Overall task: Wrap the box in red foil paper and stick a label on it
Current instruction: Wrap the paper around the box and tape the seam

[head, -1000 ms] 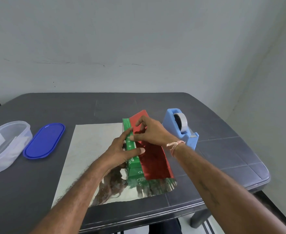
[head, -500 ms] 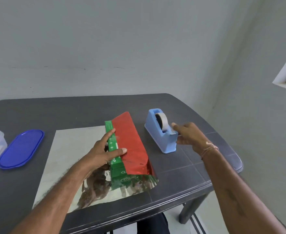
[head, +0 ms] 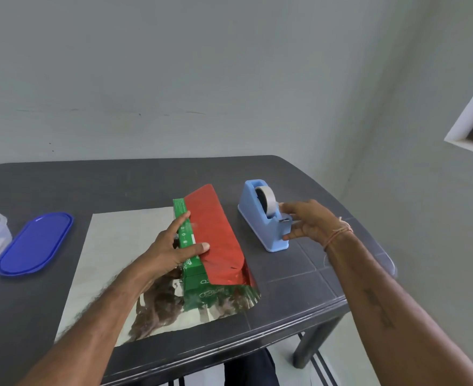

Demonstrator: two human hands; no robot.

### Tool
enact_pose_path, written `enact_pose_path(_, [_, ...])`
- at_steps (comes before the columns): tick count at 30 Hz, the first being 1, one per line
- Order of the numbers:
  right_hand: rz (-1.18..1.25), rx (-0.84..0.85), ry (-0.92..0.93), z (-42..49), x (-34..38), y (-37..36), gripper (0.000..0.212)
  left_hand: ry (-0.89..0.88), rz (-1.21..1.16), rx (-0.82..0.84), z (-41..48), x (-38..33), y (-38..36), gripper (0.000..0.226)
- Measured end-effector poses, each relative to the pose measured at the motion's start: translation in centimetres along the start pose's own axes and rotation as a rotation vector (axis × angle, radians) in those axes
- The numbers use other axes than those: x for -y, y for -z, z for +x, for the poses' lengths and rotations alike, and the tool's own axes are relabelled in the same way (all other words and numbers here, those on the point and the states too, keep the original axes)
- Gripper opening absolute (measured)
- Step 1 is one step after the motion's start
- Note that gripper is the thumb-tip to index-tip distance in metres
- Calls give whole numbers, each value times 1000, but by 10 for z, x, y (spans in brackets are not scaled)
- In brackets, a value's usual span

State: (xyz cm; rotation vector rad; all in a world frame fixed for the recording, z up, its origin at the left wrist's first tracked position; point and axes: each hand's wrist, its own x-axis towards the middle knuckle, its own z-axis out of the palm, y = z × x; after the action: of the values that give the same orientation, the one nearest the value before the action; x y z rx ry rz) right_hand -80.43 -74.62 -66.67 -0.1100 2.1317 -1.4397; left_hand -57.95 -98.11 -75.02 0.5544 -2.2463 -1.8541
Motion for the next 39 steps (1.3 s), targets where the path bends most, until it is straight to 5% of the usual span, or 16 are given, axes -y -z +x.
enact_pose_path(13, [213,-16,-10,-6,-18,-2,22,17,-6,-10,0,3,1,108])
enact_pose_path(21, [308,-9,24,-6,-33,-3,31,26,-15,-13,-2,0,0,120])
enact_pose_path(32, [359,3,129,-5,-60,0,41,26,-12,-29,-9,-10,-5,106])
enact_pose_path(39, [381,4,212,-13,-77,-2,30,34,-2,-38,-9,-11,-5,103])
